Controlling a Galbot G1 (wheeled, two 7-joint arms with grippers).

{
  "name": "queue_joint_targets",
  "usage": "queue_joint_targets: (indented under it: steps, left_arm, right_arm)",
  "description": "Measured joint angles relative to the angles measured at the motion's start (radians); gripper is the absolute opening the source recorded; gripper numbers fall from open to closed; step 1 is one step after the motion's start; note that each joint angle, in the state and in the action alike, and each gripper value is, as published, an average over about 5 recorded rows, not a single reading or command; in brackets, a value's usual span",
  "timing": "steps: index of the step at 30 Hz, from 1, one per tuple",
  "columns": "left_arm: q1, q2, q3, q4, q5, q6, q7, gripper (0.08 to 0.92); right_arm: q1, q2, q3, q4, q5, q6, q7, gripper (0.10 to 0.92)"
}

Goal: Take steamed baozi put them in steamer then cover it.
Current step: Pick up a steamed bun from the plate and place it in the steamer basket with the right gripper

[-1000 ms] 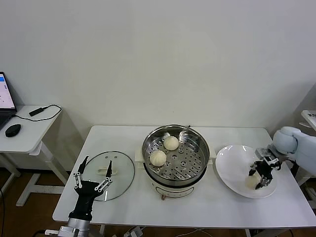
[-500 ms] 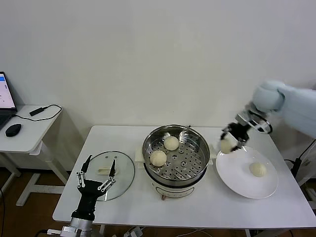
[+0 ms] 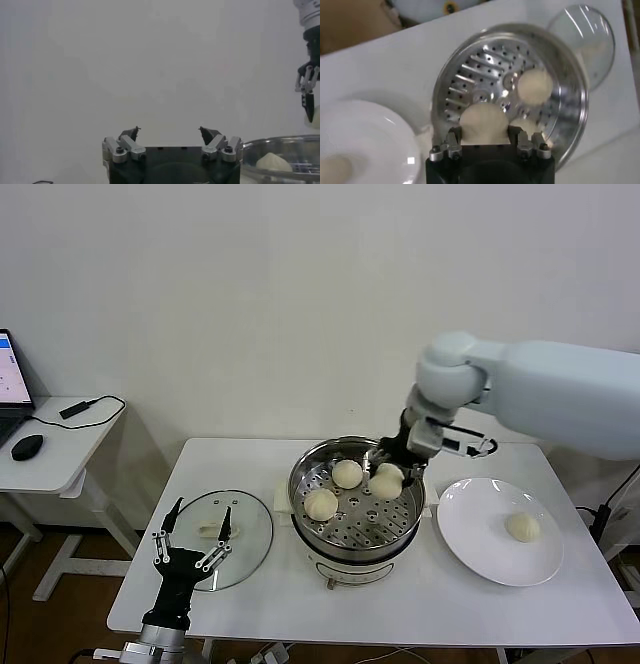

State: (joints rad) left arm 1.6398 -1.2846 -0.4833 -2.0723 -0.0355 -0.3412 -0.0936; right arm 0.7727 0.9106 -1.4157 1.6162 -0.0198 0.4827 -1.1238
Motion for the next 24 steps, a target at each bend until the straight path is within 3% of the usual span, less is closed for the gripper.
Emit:
queue_joint_targets:
  steps: [12, 24]
  left_arm:
    - [-0.003, 0.001, 0.0, 0.005, -0.002, -0.001, -0.003, 0.823]
    - [-0.003, 0.001, -0.004, 0.009, -0.002, -0.003, -0.008, 0.823]
  right_arm:
    - [-0.088, 0.047, 0.026, 0.035, -0.152, 0.091, 0.014, 0.671]
    - [-0.155, 0.077, 0.028, 0.035, -0.214, 0.117, 0.015, 0.688]
